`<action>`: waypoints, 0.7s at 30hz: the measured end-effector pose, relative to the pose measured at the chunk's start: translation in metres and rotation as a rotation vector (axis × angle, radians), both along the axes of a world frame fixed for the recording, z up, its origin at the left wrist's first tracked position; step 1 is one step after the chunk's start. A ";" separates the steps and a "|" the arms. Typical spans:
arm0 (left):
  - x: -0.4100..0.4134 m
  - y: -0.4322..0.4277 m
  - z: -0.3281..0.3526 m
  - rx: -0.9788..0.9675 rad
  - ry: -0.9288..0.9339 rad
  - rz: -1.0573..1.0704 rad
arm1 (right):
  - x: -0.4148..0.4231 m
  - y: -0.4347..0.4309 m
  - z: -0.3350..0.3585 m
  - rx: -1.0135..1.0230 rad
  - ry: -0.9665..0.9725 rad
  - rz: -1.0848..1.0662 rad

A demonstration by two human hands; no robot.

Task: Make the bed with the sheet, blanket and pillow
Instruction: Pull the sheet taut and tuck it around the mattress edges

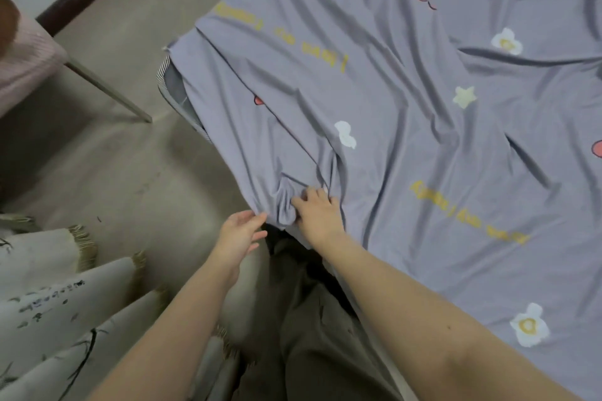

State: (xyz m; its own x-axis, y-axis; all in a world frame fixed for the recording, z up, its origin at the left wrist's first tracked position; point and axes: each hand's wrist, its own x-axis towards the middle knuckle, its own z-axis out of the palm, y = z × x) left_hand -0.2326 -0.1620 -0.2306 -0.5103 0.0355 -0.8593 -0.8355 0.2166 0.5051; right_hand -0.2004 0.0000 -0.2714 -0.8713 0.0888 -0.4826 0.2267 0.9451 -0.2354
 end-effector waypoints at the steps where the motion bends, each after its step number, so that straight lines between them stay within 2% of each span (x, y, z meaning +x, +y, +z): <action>1: -0.014 0.001 0.002 -0.007 0.047 0.008 | -0.005 -0.005 0.002 -0.077 0.024 -0.036; 3: -0.047 0.002 0.003 -0.013 0.108 0.015 | -0.018 -0.022 0.008 -0.332 0.096 -0.167; 6: -0.098 0.002 0.004 -0.038 0.066 -0.029 | -0.044 -0.049 0.016 -0.644 0.162 -0.339; 9: -0.151 0.000 0.004 -0.127 -0.001 -0.117 | -0.072 -0.073 0.027 -0.852 0.026 -0.473; 11: -0.190 -0.004 0.010 -0.147 0.010 -0.132 | -0.092 -0.082 0.033 -0.921 -0.125 -0.458; 13: -0.229 -0.017 0.018 -0.080 -0.022 -0.084 | -0.114 -0.084 0.038 -0.947 -0.242 -0.464; 16: -0.272 -0.046 0.028 0.106 -0.064 -0.013 | -0.147 -0.075 0.044 -0.910 -0.308 -0.546; 19: -0.294 -0.074 0.033 0.146 -0.088 0.082 | -0.176 -0.064 0.048 -0.952 -0.358 -0.638; 21: -0.305 -0.090 0.029 0.141 -0.184 0.051 | -0.194 -0.065 0.053 -0.971 -0.427 -0.685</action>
State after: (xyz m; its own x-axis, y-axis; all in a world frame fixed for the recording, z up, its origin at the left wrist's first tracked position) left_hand -0.5371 -0.2525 -0.2018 -0.3495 0.1402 -0.9264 -0.9244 0.1096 0.3653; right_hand -0.3943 -0.0649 -0.2187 -0.5456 -0.0888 -0.8333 0.8296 0.0835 -0.5521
